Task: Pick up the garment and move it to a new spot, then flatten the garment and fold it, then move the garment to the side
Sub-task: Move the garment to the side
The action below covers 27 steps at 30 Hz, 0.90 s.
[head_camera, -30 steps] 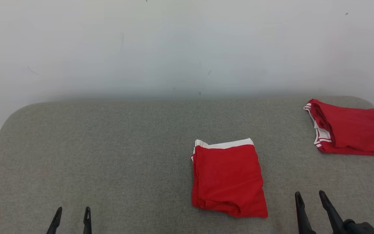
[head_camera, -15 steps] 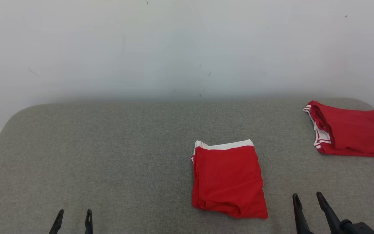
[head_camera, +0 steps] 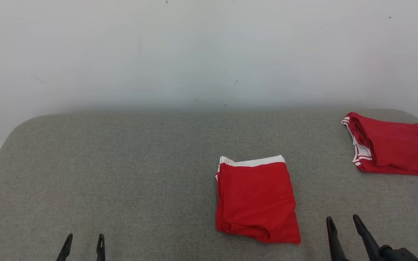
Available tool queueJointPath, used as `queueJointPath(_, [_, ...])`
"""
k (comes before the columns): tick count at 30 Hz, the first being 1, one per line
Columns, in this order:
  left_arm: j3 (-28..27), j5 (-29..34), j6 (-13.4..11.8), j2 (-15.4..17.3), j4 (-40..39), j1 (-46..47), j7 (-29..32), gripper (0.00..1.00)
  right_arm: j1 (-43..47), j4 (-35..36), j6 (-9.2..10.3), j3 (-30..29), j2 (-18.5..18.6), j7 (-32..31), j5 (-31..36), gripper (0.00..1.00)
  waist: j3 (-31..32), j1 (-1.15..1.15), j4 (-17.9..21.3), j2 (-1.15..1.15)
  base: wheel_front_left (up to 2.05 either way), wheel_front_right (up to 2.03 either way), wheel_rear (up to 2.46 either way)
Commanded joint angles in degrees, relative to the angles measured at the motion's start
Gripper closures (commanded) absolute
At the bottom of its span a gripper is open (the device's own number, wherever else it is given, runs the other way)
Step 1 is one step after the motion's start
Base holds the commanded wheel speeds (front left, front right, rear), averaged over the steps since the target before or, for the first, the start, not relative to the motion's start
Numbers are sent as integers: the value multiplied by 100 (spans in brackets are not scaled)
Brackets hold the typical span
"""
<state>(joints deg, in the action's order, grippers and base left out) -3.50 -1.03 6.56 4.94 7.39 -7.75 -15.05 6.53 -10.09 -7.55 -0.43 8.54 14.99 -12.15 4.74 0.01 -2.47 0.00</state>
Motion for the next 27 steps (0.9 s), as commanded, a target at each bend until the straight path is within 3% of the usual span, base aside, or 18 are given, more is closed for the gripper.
queueJointPath(1, [6, 2, -12, 19, -2, -36, -16, 0, -25, -12, 17, 9, 28, 25, 4, 0, -2, -1, -6, 0, 0, 0, 0])
queueJointPath(18, [36, -34, -41, 8, -3, -57, -16, 0, -111, -52, 17, 74, 56, 25, 5, 0, -9, -1, -33, 0, 0, 0, 0])
queueJointPath(27, [154, -37, -22, -17, 31, 102, -16, 0, -890, -506, 17, 321, 306, -101, -137, 0, -128, -1, -175, 0, 0, 0, 0])
